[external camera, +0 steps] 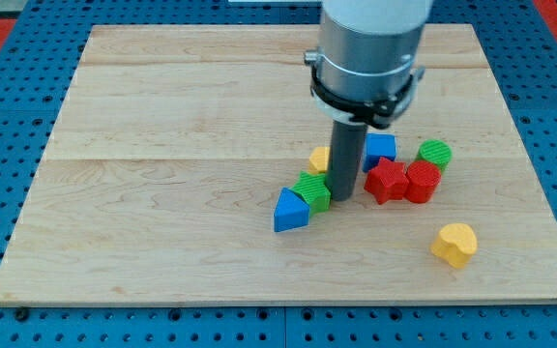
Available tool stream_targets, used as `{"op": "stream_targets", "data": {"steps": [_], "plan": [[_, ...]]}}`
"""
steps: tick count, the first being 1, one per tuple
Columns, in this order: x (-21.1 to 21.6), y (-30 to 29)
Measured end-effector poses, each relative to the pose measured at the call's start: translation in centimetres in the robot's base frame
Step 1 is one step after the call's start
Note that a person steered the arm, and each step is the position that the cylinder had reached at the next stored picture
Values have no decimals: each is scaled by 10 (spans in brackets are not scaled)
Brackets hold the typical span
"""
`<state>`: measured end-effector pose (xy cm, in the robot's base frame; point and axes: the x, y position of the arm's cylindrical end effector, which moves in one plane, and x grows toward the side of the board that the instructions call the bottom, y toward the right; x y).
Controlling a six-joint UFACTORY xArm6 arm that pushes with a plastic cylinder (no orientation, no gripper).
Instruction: Move the red star below the red circle
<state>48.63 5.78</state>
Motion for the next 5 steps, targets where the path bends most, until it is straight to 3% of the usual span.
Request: {"op": "stream_targets", "data": {"steps": [1,2,3,5], "plan": [[-15,-17],[-26,33],[-19,42],[33,67]]}}
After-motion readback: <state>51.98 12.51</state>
